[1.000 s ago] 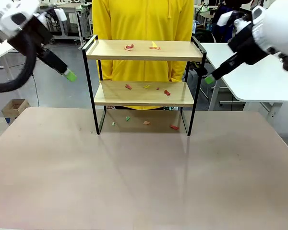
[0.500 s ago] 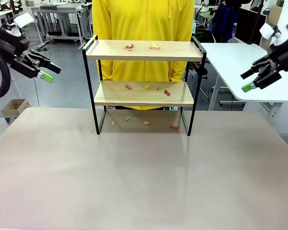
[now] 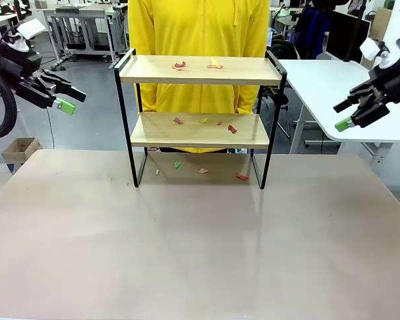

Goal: Clean the shelf.
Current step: Pick up the Duster handed by the human.

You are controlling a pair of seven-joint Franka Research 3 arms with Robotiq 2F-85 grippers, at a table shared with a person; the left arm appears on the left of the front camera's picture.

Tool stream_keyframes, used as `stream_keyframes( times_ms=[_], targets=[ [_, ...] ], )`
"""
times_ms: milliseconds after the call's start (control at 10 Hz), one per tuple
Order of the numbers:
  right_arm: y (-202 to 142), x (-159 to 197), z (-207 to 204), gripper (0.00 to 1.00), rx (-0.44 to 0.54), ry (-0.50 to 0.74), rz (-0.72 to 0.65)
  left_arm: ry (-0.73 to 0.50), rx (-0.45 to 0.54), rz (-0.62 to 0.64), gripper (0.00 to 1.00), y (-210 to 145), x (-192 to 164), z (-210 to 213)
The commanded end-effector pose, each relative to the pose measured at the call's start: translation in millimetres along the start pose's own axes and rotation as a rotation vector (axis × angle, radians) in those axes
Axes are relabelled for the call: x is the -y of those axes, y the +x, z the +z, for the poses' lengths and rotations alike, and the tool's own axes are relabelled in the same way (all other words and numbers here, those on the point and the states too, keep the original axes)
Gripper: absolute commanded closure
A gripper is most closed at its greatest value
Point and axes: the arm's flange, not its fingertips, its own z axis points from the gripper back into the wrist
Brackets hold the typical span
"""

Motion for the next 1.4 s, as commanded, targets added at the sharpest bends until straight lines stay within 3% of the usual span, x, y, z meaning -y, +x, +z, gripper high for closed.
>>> stream_keyframes(
  times_ms=[0, 100, 300, 500, 700, 900, 1300],
  targets=[
    [3, -2, 4, 0.0, 0.003, 0.008, -0.009, 0.005, -0.018, -0.003, 0.0, 1, 3, 1],
    [0, 0, 0, 0.0, 0.0, 0.0, 0.0, 0.0, 0.0, 0.0, 0.0, 0, 0, 0],
    [-11, 88, 3, 0.0, 0.121, 0.072, -0.041, -0.03, 0.16, 0.176, 0.0, -21, -114, 23],
    [-44, 134, -4, 0.0, 0.26, 0.122, -0.028, -0.067, 0.256, 0.138, 0.0, -54, -154, 23],
    [-86, 153, -16, 0.0, 0.395, 0.113, 0.034, -0.125, 0.407, 0.032, 0.0, -91, -160, 18],
    [-117, 149, -30, 0.0, 0.479, 0.102, 0.048, -0.145, 0.47, -0.034, 0.0, -125, -155, 13],
    [-157, 134, -33, 0.0, 0.624, 0.072, 0.041, -0.002, 0.562, -0.176, 0.0, -157, -131, 8]
  ],
)
